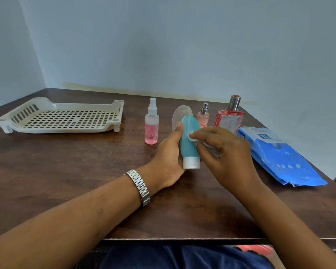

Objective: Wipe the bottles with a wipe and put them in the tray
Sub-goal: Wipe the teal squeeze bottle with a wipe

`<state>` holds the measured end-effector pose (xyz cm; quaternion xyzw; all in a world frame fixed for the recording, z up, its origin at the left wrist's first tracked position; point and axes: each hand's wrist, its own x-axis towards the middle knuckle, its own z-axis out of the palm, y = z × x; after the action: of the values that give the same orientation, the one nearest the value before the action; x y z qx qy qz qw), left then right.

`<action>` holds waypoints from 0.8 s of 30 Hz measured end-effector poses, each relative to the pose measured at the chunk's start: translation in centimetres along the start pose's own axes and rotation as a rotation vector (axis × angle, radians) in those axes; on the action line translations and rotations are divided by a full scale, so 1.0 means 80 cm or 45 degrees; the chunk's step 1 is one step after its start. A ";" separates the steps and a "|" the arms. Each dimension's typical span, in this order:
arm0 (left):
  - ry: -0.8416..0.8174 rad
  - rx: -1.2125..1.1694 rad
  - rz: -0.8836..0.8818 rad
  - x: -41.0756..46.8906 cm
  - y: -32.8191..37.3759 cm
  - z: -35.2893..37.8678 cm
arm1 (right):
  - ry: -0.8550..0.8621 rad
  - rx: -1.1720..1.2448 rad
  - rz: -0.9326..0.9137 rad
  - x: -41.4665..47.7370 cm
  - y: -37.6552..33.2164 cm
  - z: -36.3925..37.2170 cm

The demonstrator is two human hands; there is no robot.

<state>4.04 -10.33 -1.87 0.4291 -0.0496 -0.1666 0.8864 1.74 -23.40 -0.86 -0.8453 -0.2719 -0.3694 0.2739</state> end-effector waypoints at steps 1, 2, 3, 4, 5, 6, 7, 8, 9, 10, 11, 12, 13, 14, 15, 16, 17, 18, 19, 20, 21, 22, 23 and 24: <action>-0.021 0.007 -0.014 0.000 0.000 0.000 | -0.009 -0.004 -0.020 -0.002 -0.001 -0.002; -0.036 0.020 -0.024 0.000 0.000 0.000 | -0.002 -0.004 -0.015 -0.001 0.001 -0.004; -0.051 0.033 -0.027 0.000 -0.001 0.000 | 0.020 0.003 0.012 0.002 0.003 -0.006; -0.060 0.044 -0.020 0.001 -0.001 -0.001 | 0.045 0.017 0.051 0.006 0.006 -0.007; -0.064 0.047 -0.012 0.002 -0.002 0.000 | 0.064 0.031 0.084 0.010 0.008 -0.007; -0.066 0.043 -0.005 0.002 -0.002 -0.001 | 0.074 0.040 0.104 0.013 0.008 -0.006; -0.074 0.029 -0.004 0.002 -0.002 -0.002 | 0.077 0.043 0.108 0.013 0.006 -0.004; -0.081 0.014 -0.009 0.002 -0.001 -0.003 | 0.070 0.041 0.093 0.011 0.002 -0.002; -0.093 0.003 -0.017 0.001 0.001 -0.003 | 0.055 0.034 0.059 0.008 -0.003 -0.001; -0.104 0.004 -0.025 -0.001 0.001 -0.003 | 0.031 0.020 0.011 0.004 -0.007 -0.002; -0.116 0.015 -0.031 -0.001 0.001 -0.003 | 0.000 -0.004 -0.035 0.000 -0.011 -0.003; -0.120 0.029 -0.037 -0.001 0.001 -0.003 | -0.027 -0.036 -0.065 -0.002 -0.011 -0.004; -0.116 0.039 -0.039 0.000 0.000 -0.003 | -0.038 -0.071 -0.065 -0.001 -0.010 -0.006; -0.111 0.053 -0.036 0.000 -0.001 -0.002 | -0.024 -0.101 -0.035 0.002 -0.007 -0.008; -0.108 0.069 -0.032 0.000 -0.001 -0.001 | 0.013 -0.111 0.012 0.007 -0.003 -0.009; -0.102 0.078 -0.028 0.001 -0.001 -0.001 | 0.053 -0.101 0.057 0.011 0.001 -0.010; -0.101 0.076 -0.027 0.001 -0.001 0.000 | 0.078 -0.082 0.086 0.014 0.001 -0.008; -0.097 0.069 -0.029 0.000 0.000 0.000 | 0.080 -0.070 0.089 0.014 0.000 -0.006; -0.104 0.058 -0.034 -0.001 0.001 0.000 | 0.062 -0.068 0.064 0.011 -0.005 -0.004; -0.115 0.045 -0.040 -0.001 0.001 -0.002 | 0.032 -0.082 0.008 0.006 -0.010 -0.002; -0.135 0.039 -0.051 -0.002 0.001 -0.003 | -0.004 -0.109 -0.071 0.000 -0.015 -0.001; -0.146 0.043 -0.063 -0.003 0.002 -0.003 | -0.040 -0.145 -0.147 -0.005 -0.019 0.000; -0.147 0.055 -0.072 -0.004 0.002 -0.003 | -0.065 -0.174 -0.194 -0.008 -0.021 -0.001; -0.145 0.063 -0.072 -0.005 0.003 -0.001 | -0.065 -0.188 -0.197 -0.006 -0.020 -0.003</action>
<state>3.76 -10.01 -1.76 0.4419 -0.0917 -0.2144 0.8662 0.29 -22.58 -0.72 -0.8488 -0.3152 -0.3869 0.1747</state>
